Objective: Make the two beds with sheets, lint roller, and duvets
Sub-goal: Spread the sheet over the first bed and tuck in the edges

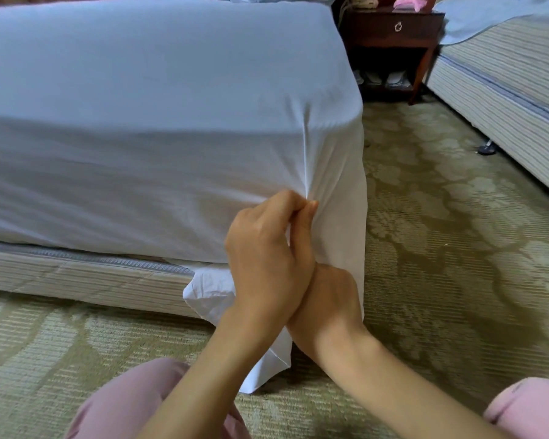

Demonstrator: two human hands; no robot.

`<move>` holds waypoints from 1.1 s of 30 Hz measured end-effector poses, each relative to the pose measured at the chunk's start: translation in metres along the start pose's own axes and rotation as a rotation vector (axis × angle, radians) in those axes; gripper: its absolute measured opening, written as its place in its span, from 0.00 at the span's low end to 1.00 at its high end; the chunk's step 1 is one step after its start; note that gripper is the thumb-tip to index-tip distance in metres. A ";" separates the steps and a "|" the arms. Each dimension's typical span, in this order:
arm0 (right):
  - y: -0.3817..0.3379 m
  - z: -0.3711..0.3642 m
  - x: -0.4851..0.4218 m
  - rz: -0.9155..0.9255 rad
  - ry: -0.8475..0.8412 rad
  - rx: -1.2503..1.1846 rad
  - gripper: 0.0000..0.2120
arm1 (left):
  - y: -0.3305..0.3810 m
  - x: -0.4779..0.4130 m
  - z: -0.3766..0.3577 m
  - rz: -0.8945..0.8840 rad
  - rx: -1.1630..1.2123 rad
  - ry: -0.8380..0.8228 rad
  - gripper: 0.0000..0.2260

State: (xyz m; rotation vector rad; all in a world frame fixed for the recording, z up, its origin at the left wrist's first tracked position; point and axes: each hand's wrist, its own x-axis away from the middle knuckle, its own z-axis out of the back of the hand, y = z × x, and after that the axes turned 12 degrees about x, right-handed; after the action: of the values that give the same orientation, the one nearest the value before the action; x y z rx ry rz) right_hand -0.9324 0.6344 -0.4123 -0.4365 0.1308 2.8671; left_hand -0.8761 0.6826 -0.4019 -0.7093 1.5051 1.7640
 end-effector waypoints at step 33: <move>0.010 -0.035 -0.018 0.178 0.100 -0.427 0.09 | -0.052 -0.006 0.045 0.150 -0.176 -0.230 0.05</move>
State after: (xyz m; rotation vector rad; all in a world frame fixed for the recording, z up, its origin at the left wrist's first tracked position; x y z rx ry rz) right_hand -0.9086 0.6162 -0.4392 -0.6773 -0.4566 3.0426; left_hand -0.8298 0.7296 -0.4207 -0.4684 1.2877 2.0336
